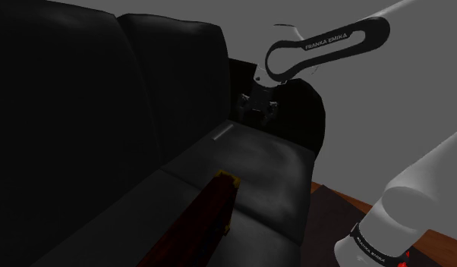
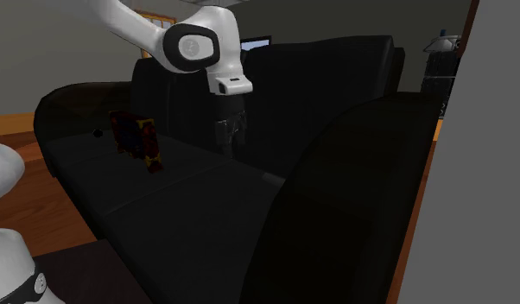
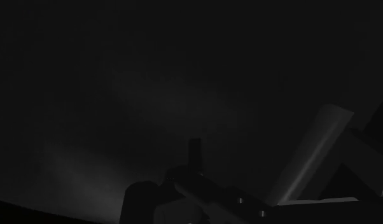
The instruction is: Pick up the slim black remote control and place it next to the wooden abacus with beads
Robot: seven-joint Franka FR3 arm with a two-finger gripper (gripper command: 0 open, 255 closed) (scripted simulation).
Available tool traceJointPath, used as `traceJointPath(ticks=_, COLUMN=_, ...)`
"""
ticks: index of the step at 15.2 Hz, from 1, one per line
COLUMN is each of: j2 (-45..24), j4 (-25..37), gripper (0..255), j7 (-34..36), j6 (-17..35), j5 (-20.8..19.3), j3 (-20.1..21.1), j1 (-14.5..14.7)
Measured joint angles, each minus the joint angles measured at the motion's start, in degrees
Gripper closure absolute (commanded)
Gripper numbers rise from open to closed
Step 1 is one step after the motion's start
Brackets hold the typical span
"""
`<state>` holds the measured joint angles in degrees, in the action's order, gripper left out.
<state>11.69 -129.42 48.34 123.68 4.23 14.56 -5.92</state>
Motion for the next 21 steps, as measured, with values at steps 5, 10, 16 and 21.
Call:
traceJointPath(ticks=5, j2=-10.96, j4=6.25, gripper=0, j7=10.93, j6=5.86, j5=-1.45, j3=1.15, j1=-0.87)
traceJointPath(ticks=10, j2=-21.71, j4=13.34, gripper=0, j7=21.04, j6=10.75, j5=-3.36, j3=0.38, j1=-0.68)
traceJointPath(ticks=16, j2=-30.33, j4=20.26, gripper=0, j7=28.58, j6=13.81, j5=-4.51, j3=-1.27, j1=0.31)
traceJointPath(ticks=21, j2=-30.45, j4=21.48, gripper=0, j7=29.40, j6=11.50, j5=-5.43, j3=-1.77, j1=0.93)
